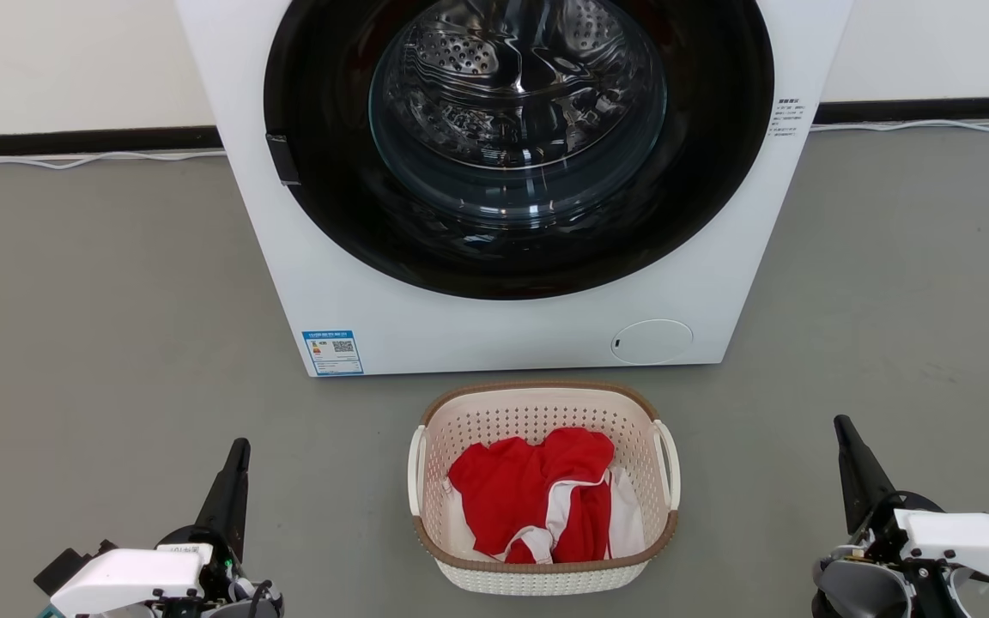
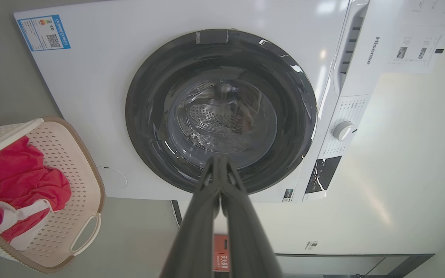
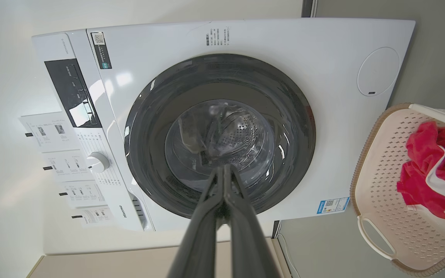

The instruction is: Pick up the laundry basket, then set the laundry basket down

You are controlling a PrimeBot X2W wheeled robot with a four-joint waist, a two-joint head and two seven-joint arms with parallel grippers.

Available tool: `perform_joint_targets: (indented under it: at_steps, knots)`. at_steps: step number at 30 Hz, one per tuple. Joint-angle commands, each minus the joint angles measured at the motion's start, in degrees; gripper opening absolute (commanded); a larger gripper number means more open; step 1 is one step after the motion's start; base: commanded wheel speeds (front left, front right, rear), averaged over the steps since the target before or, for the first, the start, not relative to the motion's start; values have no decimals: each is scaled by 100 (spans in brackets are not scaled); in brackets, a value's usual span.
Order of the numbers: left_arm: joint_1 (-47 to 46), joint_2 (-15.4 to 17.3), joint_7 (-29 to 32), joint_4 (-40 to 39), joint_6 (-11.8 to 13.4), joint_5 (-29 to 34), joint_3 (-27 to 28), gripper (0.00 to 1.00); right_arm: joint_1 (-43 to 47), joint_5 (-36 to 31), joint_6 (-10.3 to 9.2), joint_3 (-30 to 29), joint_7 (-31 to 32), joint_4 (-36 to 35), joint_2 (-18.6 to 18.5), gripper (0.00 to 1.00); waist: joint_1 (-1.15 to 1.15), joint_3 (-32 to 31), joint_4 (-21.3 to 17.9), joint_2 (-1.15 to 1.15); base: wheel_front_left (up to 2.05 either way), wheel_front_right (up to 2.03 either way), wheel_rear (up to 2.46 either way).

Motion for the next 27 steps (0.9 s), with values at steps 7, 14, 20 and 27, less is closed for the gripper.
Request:
perform_joint_targets:
  at_steps: [7, 14, 20, 27]
  knots:
    - [-292, 77, 35, -166, -42, -19, 172, 0, -138, 40, 42, 106, 59, -180, -54, 0, 0, 0, 0, 0, 0, 0, 0]
    - [-292, 77, 35, -166, -42, -19, 172, 0, -138, 40, 42, 106, 59, -180, -54, 0, 0, 0, 0, 0, 0, 0, 0]
    - [-292, 77, 35, -166, -42, -19, 172, 0, -138, 40, 42, 106, 59, -180, -54, 0, 0, 0, 0, 0, 0, 0, 0]
    - [-292, 77, 35, -166, -42, -19, 172, 0, -138, 40, 42, 106, 59, -180, -54, 0, 0, 0, 0, 0, 0, 0, 0]
